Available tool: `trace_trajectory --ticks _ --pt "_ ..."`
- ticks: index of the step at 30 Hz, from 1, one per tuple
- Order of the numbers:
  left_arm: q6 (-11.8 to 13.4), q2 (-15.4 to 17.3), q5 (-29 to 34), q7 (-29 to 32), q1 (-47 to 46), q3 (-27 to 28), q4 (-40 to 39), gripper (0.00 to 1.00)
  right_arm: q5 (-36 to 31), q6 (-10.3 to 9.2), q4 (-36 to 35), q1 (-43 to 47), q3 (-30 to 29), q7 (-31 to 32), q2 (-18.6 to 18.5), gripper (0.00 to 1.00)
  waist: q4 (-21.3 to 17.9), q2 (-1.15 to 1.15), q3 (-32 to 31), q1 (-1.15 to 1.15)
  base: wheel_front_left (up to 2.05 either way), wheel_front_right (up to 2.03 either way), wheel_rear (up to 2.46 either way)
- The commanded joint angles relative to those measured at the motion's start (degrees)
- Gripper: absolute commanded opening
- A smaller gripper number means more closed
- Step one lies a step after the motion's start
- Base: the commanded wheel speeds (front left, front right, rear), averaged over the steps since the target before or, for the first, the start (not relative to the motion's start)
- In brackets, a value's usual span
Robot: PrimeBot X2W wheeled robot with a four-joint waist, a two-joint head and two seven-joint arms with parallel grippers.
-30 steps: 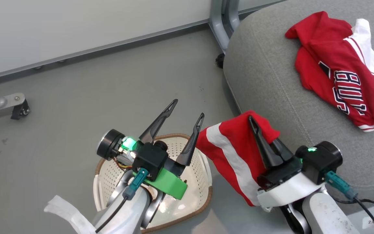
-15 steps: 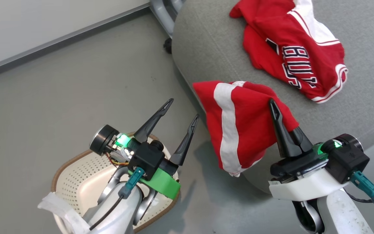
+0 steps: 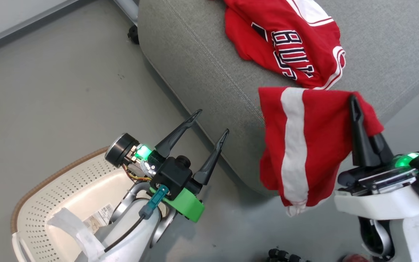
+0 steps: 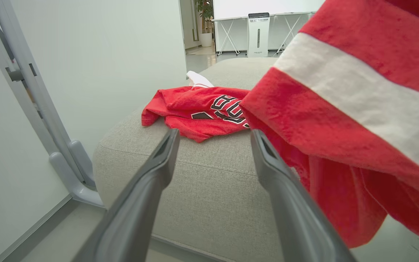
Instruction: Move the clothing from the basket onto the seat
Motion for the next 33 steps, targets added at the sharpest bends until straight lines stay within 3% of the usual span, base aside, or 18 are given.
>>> trace_trajectory --ticks 1,4,8,12,19,23,26,33 --pt "-0.25 0.65 0.29 -0.04 -1.01 -0.02 0.15 1.0 -0.2 -0.07 -1.26 -1.76 -1.22 -0.29 0.09 0.0 -1.19 0.62 2.28 0.0 0.0 0.0 0.0" --pt "-0.31 0.97 0.32 -0.04 -1.37 -0.16 0.38 1.0 -0.16 -0.07 -2.57 -5.36 -4.03 -0.28 -0.59 0.0 -0.65 0.62 4.35 0.0 0.0 0.0 0.0" --pt "-0.54 1.5 0.47 -0.04 -2.71 -0.34 0.41 1.0 0.52 -0.07 -1.75 -13.39 -8.29 -0.29 -5.27 0.0 1.41 0.62 7.73 0.0 0.0 0.0 0.0" --pt "-0.52 2.08 0.97 -0.03 -4.16 -0.57 0.29 1.0 4.67 -0.07 1.74 -22.89 -13.07 -0.29 -12.78 0.0 4.56 0.62 11.25 0.0 0.0 0.0 0.0" --pt "-0.27 3.02 1.43 -0.01 -6.23 -0.6 -0.76 1.0 12.32 -0.07 14.95 -38.39 -17.78 -0.24 -29.94 0.0 10.61 0.62 16.69 0.0 0.0 0.0 0.0" --pt "-0.14 3.1 1.48 -0.01 -7.21 -0.74 -1.38 1.0 14.71 -0.07 22.12 -44.09 -17.03 -0.21 -34.94 0.0 13.47 0.62 19.66 0.0 0.0 0.0 0.0" --pt "-0.13 2.87 1.53 -0.01 -7.92 -0.93 -1.71 1.0 15.09 -0.07 26.98 -45.57 -15.28 -0.21 -35.42 0.0 14.79 0.62 21.25 0.0 0.0 0.0 0.0" --pt "0.05 1.8 1.32 -0.02 -9.03 -1.75 -1.27 1.0 13.97 -0.07 36.29 -40.94 -11.52 -0.22 -30.34 0.0 16.22 0.62 21.94 0.0 0.0 0.0 0.0"
